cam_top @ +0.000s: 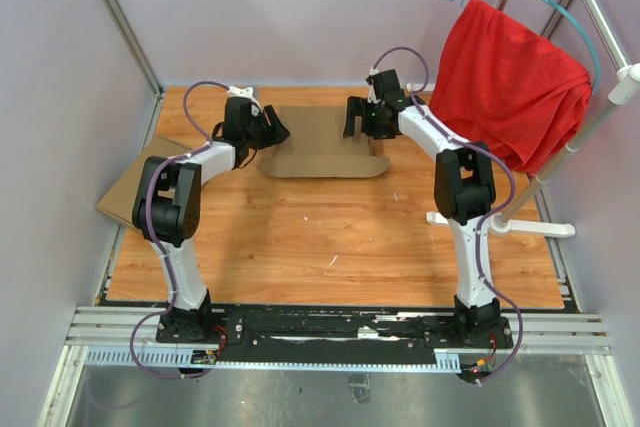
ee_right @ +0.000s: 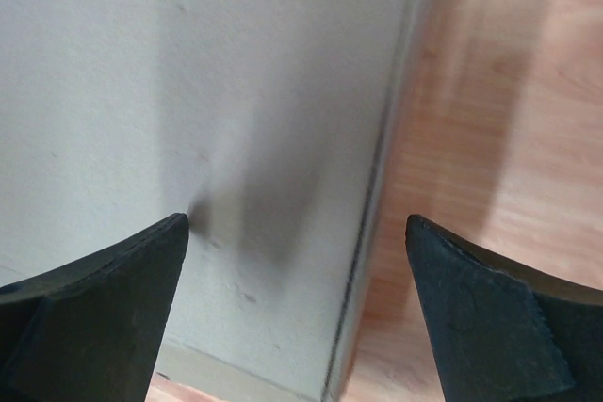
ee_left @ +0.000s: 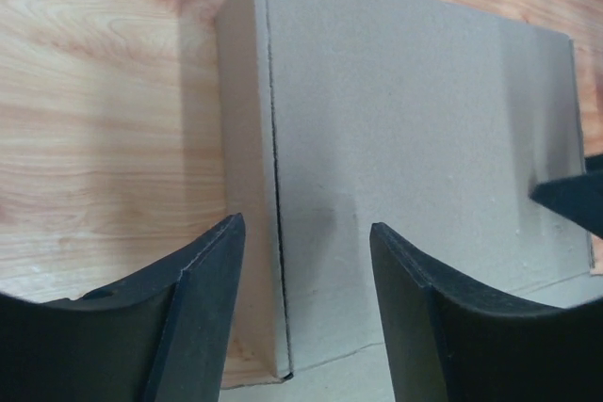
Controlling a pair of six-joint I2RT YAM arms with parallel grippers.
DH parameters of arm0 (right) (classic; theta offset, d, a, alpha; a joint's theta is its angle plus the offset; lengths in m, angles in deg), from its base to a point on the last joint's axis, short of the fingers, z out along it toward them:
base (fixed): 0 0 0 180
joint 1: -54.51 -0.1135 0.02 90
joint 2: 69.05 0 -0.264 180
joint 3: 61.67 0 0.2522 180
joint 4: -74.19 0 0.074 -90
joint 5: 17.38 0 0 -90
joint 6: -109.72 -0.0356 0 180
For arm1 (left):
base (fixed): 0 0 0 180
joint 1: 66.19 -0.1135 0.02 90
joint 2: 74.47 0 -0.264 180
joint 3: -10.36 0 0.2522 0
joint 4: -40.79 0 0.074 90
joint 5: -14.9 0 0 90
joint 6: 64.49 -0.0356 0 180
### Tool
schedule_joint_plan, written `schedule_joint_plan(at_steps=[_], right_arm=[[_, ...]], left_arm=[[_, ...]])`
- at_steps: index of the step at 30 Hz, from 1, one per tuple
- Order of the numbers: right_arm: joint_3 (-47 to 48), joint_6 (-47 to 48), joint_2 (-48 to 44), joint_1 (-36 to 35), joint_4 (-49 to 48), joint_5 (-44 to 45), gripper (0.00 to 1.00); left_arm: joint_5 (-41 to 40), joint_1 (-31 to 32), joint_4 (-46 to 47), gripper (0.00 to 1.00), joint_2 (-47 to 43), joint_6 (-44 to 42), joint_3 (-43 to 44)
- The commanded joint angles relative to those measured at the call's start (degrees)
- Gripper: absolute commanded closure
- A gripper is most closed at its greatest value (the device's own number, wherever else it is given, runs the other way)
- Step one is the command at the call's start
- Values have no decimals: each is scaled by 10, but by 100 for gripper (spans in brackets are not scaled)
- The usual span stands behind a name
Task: Fold the paper box
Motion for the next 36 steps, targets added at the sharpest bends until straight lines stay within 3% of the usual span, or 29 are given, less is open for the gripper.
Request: schedule_joint_plan(at_steps=[1, 4, 6, 12, 20, 36], right_arm=[[-68, 6, -93, 4, -25, 91, 2], [-126, 9, -149, 11, -60, 106, 2], [-146, 15, -173, 15, -61, 101, 2], [-194, 37, -223, 14, -14, 27, 2], [-281, 41, -236, -15, -19, 28, 1], [-289, 62, -214, -38, -12, 57, 1]], left_arm=[[-59, 0, -19, 34, -44, -29, 5], [-74, -1, -20, 21, -83, -38, -14], [-75, -1, -22, 20, -110, -42, -28], [-45, -1, 0, 21, -171, -43, -109], [11, 2, 33, 26, -171, -38, -175], [-2, 36, 57, 27, -131, -63, -170]])
